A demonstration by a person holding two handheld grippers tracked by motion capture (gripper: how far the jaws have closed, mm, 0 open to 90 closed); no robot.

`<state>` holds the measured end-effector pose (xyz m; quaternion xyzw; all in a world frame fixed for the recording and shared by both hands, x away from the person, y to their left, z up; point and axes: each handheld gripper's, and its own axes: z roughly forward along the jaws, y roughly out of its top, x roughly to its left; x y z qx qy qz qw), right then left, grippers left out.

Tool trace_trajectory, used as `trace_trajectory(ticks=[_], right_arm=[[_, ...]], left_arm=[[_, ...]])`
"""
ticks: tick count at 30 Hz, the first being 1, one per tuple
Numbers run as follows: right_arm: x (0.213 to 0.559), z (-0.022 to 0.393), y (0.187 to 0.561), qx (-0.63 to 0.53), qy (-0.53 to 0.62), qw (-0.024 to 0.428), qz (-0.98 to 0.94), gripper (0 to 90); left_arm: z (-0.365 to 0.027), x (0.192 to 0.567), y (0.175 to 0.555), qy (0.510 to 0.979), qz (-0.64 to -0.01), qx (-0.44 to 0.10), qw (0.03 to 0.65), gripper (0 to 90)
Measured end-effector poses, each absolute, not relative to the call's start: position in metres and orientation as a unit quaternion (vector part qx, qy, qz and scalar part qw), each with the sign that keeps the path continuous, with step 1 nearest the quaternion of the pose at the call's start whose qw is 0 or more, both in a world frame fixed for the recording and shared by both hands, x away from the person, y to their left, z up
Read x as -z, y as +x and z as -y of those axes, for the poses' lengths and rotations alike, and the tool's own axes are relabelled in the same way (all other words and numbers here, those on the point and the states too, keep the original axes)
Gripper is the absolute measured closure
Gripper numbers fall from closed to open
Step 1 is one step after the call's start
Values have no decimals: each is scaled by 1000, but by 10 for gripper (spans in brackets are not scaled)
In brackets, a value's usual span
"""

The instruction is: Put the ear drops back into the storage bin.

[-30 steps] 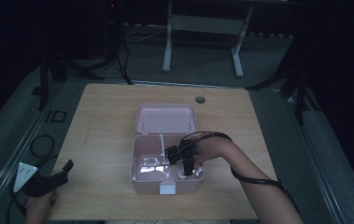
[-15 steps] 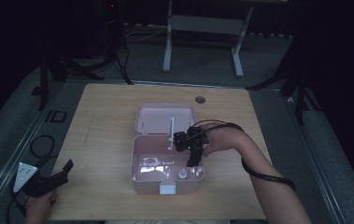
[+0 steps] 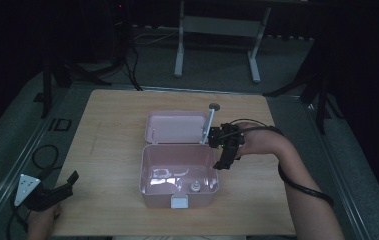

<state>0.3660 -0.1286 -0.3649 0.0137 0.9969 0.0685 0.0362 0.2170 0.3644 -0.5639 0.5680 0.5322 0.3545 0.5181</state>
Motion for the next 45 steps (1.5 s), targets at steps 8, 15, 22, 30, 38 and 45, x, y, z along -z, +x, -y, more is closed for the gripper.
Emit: trace_trajectory(ticks=[8, 15, 22, 30, 38, 45], right_arm=[[381, 162, 377, -76, 44, 52, -995, 136], [408, 193, 386, -100, 86, 75, -988, 126], [460, 225, 390, -137, 148, 114, -973, 130], [494, 249, 385, -203, 208, 153, -945, 127], [520, 282, 375, -276, 295, 217, -889, 122], [537, 302, 365, -296, 348, 247, -855, 113]], left_arm=[[-364, 564, 217, 569, -532, -355, 518, 26], [-364, 564, 217, 569, -532, -354, 518, 26], [-364, 564, 217, 568, -533, -354, 517, 26], [-364, 564, 217, 568, -533, -355, 518, 26], [-364, 564, 217, 568, -533, -355, 518, 26], [-364, 564, 217, 567, -533, -354, 518, 26]])
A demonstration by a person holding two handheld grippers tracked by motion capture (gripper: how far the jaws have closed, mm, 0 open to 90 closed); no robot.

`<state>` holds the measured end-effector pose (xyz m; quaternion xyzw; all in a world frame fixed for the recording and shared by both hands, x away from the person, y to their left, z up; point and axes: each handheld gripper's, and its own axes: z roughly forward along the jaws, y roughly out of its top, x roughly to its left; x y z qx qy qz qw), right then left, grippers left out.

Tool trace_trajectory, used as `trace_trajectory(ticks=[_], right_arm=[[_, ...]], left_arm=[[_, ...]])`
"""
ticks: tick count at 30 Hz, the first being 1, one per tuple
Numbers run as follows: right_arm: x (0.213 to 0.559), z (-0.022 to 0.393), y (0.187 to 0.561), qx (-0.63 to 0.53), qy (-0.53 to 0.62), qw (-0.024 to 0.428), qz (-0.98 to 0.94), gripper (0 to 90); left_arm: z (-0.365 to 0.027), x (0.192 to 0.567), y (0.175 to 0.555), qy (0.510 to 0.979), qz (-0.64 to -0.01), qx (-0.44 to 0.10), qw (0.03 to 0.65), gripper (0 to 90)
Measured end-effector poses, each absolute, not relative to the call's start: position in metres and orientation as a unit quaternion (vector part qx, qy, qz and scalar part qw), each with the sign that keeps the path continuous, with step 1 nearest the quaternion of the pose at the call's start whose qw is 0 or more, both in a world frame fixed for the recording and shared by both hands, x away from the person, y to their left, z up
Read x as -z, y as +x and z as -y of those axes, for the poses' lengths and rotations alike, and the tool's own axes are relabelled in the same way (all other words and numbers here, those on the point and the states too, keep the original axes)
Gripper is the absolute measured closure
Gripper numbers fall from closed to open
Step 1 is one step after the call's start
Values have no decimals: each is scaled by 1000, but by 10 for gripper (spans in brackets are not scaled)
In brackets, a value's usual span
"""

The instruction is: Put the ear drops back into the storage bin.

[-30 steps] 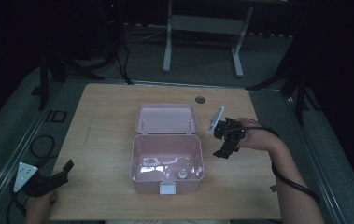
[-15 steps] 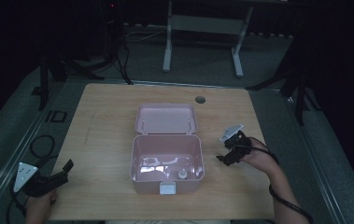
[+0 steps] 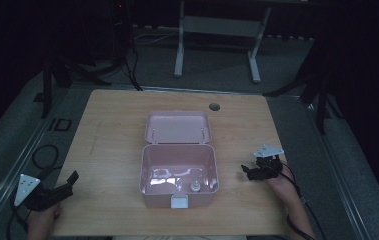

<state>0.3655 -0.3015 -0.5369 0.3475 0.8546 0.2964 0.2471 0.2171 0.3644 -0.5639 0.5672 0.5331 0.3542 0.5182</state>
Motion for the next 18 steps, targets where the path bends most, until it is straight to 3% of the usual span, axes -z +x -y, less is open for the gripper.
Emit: trace_trajectory(ticks=[18], right_arm=[[547, 337, 351, -353, 456, 310, -756, 113]], left_arm=[[-364, 564, 217, 567, -533, -354, 519, 26]])
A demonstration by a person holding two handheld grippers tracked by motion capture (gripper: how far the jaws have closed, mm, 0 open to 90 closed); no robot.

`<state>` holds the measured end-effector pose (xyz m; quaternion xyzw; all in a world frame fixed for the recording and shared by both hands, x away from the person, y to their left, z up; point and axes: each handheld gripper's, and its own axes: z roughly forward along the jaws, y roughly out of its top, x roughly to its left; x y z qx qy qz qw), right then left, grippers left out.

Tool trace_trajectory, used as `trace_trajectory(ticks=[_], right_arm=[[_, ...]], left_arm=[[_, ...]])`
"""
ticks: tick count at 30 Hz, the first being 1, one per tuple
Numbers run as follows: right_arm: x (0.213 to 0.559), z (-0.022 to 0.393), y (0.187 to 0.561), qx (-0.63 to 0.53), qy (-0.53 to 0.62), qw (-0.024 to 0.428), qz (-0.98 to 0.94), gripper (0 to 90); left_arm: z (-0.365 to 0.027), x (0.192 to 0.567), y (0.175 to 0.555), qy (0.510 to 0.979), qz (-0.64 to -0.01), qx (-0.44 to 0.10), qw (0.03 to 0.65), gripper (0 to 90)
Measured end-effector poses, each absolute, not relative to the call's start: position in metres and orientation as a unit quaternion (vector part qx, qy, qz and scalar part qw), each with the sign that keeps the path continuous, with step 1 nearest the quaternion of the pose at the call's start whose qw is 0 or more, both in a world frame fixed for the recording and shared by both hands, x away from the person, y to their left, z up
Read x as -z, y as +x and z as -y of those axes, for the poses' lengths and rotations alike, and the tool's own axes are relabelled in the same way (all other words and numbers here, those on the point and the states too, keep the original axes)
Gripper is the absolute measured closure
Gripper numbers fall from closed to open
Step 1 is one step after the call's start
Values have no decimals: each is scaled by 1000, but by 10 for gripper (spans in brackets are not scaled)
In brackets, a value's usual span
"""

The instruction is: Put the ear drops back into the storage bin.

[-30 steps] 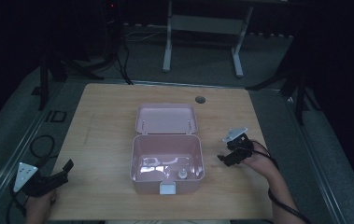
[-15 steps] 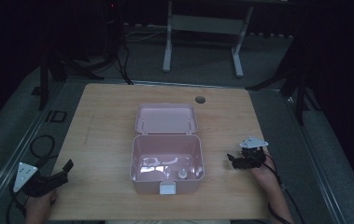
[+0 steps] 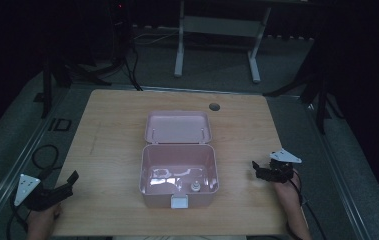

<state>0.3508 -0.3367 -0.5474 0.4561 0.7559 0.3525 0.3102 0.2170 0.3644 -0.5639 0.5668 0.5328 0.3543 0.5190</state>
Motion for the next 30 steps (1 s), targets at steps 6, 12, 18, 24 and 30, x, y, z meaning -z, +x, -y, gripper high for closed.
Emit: trace_trajectory(ticks=[6, 12, 18, 24, 30], right_arm=[[547, 349, 348, -372, 490, 321, -720, 113], [548, 359, 348, -385, 525, 310, -693, 113], [548, 365, 348, -392, 548, 299, -676, 113], [551, 365, 352, -375, 566, 296, -672, 113], [551, 371, 353, -408, 579, 268, -653, 113]], left_arm=[[-364, 564, 217, 567, -533, -354, 519, 26], [-365, 564, 217, 567, -533, -354, 519, 26], [-365, 564, 217, 565, -534, -353, 520, 26], [-365, 564, 217, 565, -535, -353, 520, 26], [-365, 564, 217, 565, -535, -353, 520, 26]])
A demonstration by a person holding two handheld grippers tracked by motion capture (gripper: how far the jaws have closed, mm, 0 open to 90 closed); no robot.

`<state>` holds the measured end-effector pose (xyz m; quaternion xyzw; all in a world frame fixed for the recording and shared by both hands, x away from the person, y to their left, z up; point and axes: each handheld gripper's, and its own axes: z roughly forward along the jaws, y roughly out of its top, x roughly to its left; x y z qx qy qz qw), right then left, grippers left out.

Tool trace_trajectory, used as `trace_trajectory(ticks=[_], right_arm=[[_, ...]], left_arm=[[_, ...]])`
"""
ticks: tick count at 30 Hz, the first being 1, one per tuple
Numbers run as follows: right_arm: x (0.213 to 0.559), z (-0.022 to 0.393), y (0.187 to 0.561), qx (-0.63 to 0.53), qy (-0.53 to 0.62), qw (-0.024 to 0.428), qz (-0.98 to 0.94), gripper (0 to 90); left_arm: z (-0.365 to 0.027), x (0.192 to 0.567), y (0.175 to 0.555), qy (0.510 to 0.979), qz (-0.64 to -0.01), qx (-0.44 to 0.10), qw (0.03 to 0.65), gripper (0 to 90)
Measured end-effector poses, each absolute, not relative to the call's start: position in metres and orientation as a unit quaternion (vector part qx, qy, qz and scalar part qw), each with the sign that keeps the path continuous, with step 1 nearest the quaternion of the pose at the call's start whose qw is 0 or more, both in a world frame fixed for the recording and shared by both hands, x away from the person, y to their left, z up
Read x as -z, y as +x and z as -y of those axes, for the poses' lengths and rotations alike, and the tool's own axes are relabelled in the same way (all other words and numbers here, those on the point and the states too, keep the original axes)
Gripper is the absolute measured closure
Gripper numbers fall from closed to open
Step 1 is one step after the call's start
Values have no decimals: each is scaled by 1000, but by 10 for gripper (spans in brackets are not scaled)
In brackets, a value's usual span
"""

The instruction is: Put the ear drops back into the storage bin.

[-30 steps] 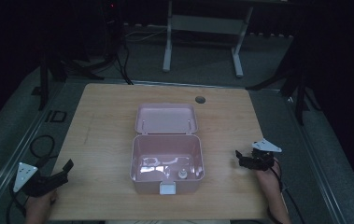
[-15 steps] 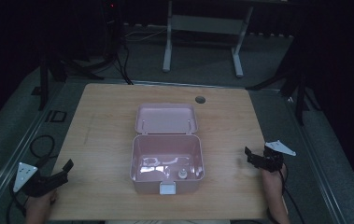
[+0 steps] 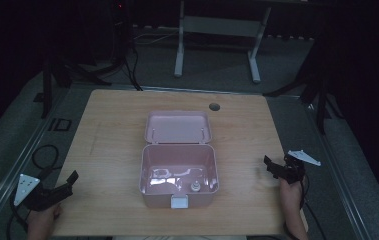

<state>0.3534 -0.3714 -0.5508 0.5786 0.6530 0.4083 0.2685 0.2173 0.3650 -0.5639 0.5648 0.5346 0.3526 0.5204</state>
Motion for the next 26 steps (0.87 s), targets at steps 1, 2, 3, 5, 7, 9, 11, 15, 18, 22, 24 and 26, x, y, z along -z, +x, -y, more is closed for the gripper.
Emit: trace_trajectory(ticks=[1, 2, 3, 5, 7, 9, 11, 15, 18, 22, 24, 26], right_arm=[[551, 373, 353, -412, 581, 269, -649, 113], [551, 373, 353, -412, 581, 269, -649, 113], [550, 374, 353, -419, 584, 265, -643, 113], [550, 376, 352, -426, 588, 262, -635, 113], [551, 377, 353, -423, 595, 264, -631, 113], [551, 377, 354, -412, 602, 267, -630, 113], [552, 375, 355, -401, 604, 274, -632, 114], [553, 373, 356, -386, 609, 281, -634, 113], [552, 374, 357, -388, 612, 280, -630, 114], [552, 376, 356, -394, 612, 280, -625, 114], [552, 375, 357, -390, 615, 280, -626, 114], [553, 375, 357, -388, 614, 279, -628, 114]], left_arm=[[-365, 564, 217, 565, -535, -353, 520, 26], [-365, 564, 217, 565, -535, -353, 520, 26], [-365, 564, 217, 565, -535, -353, 520, 26], [-365, 564, 217, 565, -535, -353, 519, 26], [-365, 564, 217, 565, -535, -354, 520, 26], [-365, 564, 217, 564, -535, -354, 520, 26], [-365, 564, 217, 563, -536, -355, 520, 26], [-365, 564, 217, 563, -536, -355, 519, 26], [-365, 564, 217, 562, -536, -355, 520, 26], [-365, 564, 217, 563, -536, -355, 519, 26], [-365, 564, 217, 562, -536, -355, 520, 26], [-365, 564, 217, 562, -537, -355, 520, 26]])
